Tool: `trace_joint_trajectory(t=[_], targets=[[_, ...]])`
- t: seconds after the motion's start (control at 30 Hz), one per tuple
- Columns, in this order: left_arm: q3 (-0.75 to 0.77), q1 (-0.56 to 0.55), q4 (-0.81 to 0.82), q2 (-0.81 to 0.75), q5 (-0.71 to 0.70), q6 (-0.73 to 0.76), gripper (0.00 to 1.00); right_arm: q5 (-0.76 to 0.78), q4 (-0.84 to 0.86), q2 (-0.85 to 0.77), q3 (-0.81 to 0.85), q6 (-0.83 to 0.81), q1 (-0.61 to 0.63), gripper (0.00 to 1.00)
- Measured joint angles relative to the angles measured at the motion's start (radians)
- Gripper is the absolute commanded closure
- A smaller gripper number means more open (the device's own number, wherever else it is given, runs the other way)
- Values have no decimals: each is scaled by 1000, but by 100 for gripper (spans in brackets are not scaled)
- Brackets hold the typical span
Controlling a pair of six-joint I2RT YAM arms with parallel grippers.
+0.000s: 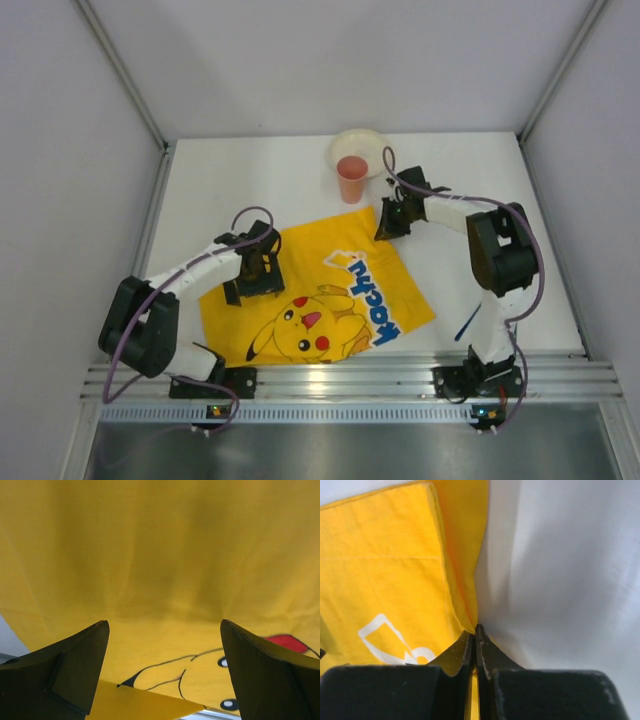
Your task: Set the dinner table for one person
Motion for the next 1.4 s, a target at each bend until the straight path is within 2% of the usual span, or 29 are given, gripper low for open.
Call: trace_joint_trajectory(t=[0.1, 0.23, 0.43, 0.6, 0.83, 1.07, 1.17, 1.2, 1.23, 1.27, 1.4], targets=[[12, 5, 19, 115, 6, 12, 2, 76, -24, -94, -104, 16, -47, 100], [109, 7, 26, 211, 16, 50, 2, 187, -96, -210, -203, 40, -132, 100], [309, 7, 46, 385, 47, 105, 3, 317, -164, -265, -212, 54, -188, 100], [481, 7, 52, 515, 61, 126, 3, 340, -208, -241, -158, 52, -257, 100], [536, 8, 45, 554, 63, 100, 4, 325, -220, -166, -17, 32, -274, 100], [518, 10, 39, 540, 64, 42, 4, 307, -229, -145, 2, 18, -275, 100], [518, 10, 24, 537, 58, 29, 4, 311, -230, -145, 1, 18, -275, 54], [523, 10, 3, 536, 50, 22, 4, 315, -230, -145, 2, 21, -276, 31], [530, 11, -25, 536, 43, 15, 4, 318, -230, -145, 2, 22, -278, 18], [540, 12, -55, 535, 36, 8, 4, 324, -231, -145, 2, 5, -280, 9], [624, 15, -151, 524, 31, -32, 4, 341, -250, -157, 2, 10, -282, 5]])
